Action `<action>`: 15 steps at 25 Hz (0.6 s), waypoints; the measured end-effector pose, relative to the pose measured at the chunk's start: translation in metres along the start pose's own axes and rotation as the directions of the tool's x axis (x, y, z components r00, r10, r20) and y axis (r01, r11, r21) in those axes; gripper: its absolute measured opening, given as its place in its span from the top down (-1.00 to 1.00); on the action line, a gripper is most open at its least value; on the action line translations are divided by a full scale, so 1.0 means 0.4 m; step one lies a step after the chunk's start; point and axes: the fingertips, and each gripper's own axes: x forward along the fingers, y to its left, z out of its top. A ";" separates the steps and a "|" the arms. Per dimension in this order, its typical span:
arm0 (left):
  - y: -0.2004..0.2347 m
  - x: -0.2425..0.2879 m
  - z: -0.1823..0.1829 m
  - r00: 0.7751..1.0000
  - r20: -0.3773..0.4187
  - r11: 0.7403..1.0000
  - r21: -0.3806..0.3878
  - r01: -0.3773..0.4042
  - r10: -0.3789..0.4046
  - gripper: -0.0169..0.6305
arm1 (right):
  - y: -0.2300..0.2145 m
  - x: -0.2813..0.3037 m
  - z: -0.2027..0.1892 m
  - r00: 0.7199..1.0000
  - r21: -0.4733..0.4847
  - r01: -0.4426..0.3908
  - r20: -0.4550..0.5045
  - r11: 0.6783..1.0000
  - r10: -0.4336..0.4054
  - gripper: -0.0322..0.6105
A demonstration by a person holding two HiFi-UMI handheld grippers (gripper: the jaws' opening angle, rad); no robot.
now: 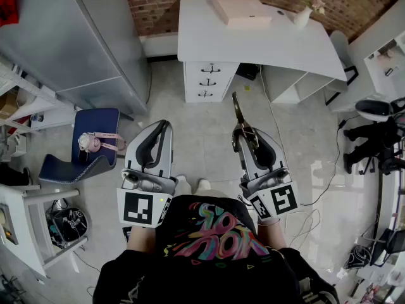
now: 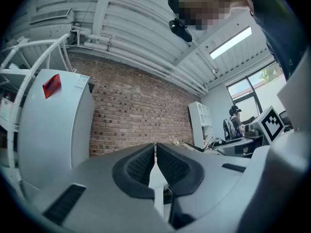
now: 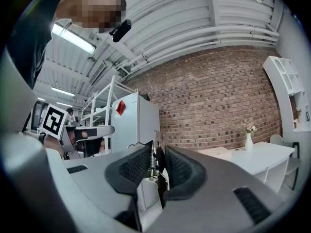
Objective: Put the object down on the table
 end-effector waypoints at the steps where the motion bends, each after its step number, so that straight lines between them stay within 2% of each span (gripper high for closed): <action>1: -0.008 0.002 0.000 1.000 -0.001 1.000 0.006 0.000 0.000 0.84 | -0.006 -0.005 0.000 1.000 0.007 -0.001 0.002 1.000 0.001 0.56; 6: -0.050 0.017 0.004 1.000 0.001 1.000 0.018 0.001 -0.001 0.84 | -0.036 -0.032 0.002 1.000 0.023 -0.017 0.007 1.000 0.017 0.56; 15: -0.073 0.028 -0.023 0.999 -0.005 0.999 -0.013 -0.043 0.043 0.84 | -0.055 -0.029 -0.026 0.997 0.040 -0.071 -0.001 0.997 0.071 0.56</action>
